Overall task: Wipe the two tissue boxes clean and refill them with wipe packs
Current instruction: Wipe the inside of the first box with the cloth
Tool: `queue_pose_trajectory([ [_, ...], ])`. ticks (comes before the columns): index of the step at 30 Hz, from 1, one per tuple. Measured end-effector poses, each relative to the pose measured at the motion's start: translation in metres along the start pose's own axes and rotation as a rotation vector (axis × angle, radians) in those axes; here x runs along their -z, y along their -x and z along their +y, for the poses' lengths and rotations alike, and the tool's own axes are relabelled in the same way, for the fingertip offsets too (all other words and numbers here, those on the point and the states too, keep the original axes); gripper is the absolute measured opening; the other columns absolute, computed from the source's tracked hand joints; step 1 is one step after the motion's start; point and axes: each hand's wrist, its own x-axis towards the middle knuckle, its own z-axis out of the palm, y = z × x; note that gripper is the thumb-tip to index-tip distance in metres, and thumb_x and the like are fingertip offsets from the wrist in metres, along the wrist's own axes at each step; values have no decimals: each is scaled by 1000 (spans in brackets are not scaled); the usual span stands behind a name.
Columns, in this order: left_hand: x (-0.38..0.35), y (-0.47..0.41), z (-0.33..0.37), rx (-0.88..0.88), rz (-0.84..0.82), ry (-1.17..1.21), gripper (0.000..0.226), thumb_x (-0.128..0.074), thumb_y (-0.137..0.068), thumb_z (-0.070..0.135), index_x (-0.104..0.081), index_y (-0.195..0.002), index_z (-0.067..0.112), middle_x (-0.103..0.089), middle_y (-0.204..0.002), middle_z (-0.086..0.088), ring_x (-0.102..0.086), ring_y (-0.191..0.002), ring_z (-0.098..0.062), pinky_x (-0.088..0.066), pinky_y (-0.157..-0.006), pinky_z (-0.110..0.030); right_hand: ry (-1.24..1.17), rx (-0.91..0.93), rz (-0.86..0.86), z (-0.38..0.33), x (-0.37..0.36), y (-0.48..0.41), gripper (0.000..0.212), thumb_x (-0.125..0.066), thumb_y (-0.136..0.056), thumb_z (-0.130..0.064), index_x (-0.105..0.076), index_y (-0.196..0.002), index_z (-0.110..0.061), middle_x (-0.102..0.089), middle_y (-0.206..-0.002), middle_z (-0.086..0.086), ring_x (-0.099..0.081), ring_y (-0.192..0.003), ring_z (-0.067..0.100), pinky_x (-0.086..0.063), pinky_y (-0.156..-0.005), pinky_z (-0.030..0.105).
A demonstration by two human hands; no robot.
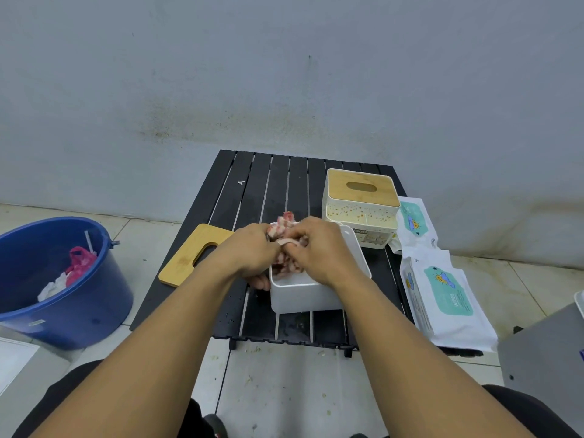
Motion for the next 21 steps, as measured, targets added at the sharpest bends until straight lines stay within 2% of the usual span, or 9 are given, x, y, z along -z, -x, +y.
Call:
queue_pose_trajectory([
  [4,-1,0,-1,5,26,-44,25,-45,-105,20,-55,-127,20,-73,-102,-13,-76,-64,-32,-65,-61,-46,149,-85,25,-2,-6,-2,11,-72,-90,-26,-77,-99,-21,-67,-96,-3,-64,-89,17,-49,-73,29],
  [6,0,0,-2,-9,48,-147,33,-49,-103,22,-50,-136,23,-62,-125,-10,-73,-85,-30,-65,-75,-47,278,-238,17,3,-4,4,3,-64,-94,-17,-65,-91,-15,-58,-85,-3,-59,-78,18,-47,-67,30],
  [8,1,-1,-2,-63,37,-260,56,-57,-99,20,-37,-151,29,-35,-153,-7,-60,-117,-31,-60,-94,-45,344,-314,-48,7,-4,9,12,-61,-93,-10,-56,-88,-20,-52,-81,-3,-50,-70,16,-46,-66,32],
  [10,0,-2,-2,-115,-3,-360,70,-60,-97,18,-29,-158,32,-19,-166,0,-43,-139,-33,-49,-110,-48,450,-305,-180,5,-1,8,8,-63,-92,-14,-61,-97,-19,-53,-83,-3,-50,-73,18,-45,-68,33],
  [11,0,-1,-1,-122,-29,-404,67,-59,-96,19,-33,-157,31,-23,-165,0,-40,-140,-32,-45,-113,-49,489,-301,-247,4,0,5,10,-65,-91,-17,-61,-101,-19,-51,-81,-3,-51,-76,19,-44,-69,34],
  [14,0,-3,0,-109,-16,-447,18,-60,-97,32,-62,-113,24,-48,-139,-2,-50,-121,-25,-49,-106,-47,544,-276,-425,-3,2,1,20,-74,-86,-24,-56,-94,-20,-50,-76,-3,-49,-68,18,-43,-70,35],
  [17,-1,-1,4,-117,1,-479,34,-59,-98,51,-58,-80,22,-59,-112,-2,-59,-100,-22,-53,-92,-42,494,-255,-475,0,-7,4,29,-76,-85,-20,-66,-112,-17,-59,-86,-1,-56,-76,21,-47,-73,35],
  [19,-4,-1,4,-142,-1,-466,27,-55,-101,51,-61,-98,25,-63,-119,-3,-60,-103,-22,-54,-91,-41,437,-260,-446,4,-10,7,31,-71,-89,-17,-66,-119,-16,-61,-95,2,-57,-84,24,-48,-75,35],
  [21,-4,0,2,-167,-20,-470,37,-52,-104,46,-53,-139,37,-59,-141,-2,-58,-120,-24,-52,-100,-43,414,-236,-361,4,-9,11,26,-67,-91,-16,-66,-118,-15,-61,-94,2,-57,-82,22,-44,-68,31],
])
